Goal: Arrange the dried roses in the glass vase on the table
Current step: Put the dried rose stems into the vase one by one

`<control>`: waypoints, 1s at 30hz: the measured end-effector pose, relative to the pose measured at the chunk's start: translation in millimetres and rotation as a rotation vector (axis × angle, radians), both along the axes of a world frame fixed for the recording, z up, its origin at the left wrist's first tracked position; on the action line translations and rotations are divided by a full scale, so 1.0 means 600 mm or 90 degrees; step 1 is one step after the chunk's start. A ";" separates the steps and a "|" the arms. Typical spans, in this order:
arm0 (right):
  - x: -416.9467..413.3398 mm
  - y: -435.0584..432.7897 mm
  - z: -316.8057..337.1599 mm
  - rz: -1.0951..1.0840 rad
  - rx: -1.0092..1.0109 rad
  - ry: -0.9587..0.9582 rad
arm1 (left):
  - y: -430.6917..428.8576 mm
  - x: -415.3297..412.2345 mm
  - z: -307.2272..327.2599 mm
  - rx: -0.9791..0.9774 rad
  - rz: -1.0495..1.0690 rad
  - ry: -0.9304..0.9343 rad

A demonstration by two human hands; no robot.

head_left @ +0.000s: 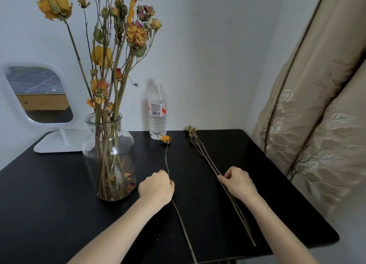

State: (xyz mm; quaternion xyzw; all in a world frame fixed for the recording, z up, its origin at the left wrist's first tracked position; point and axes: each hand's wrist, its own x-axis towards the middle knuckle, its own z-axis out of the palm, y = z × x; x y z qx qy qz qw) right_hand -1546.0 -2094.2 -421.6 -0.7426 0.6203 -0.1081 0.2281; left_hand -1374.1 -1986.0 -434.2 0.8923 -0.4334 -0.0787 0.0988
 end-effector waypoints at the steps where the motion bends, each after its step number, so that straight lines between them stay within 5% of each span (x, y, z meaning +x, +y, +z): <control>1: 0.001 -0.001 0.001 -0.004 0.007 -0.008 | 0.001 0.001 0.000 0.000 -0.003 0.003; 8: 0.001 -0.005 0.008 -0.007 0.019 -0.040 | 0.008 0.005 0.002 -0.034 -0.006 0.057; 22: 0.016 0.027 0.029 0.003 -0.202 0.114 | 0.025 0.004 0.006 -0.094 -0.036 0.111; 30: 0.015 0.024 0.023 0.002 -0.138 0.093 | 0.030 0.007 0.003 -0.090 -0.038 0.120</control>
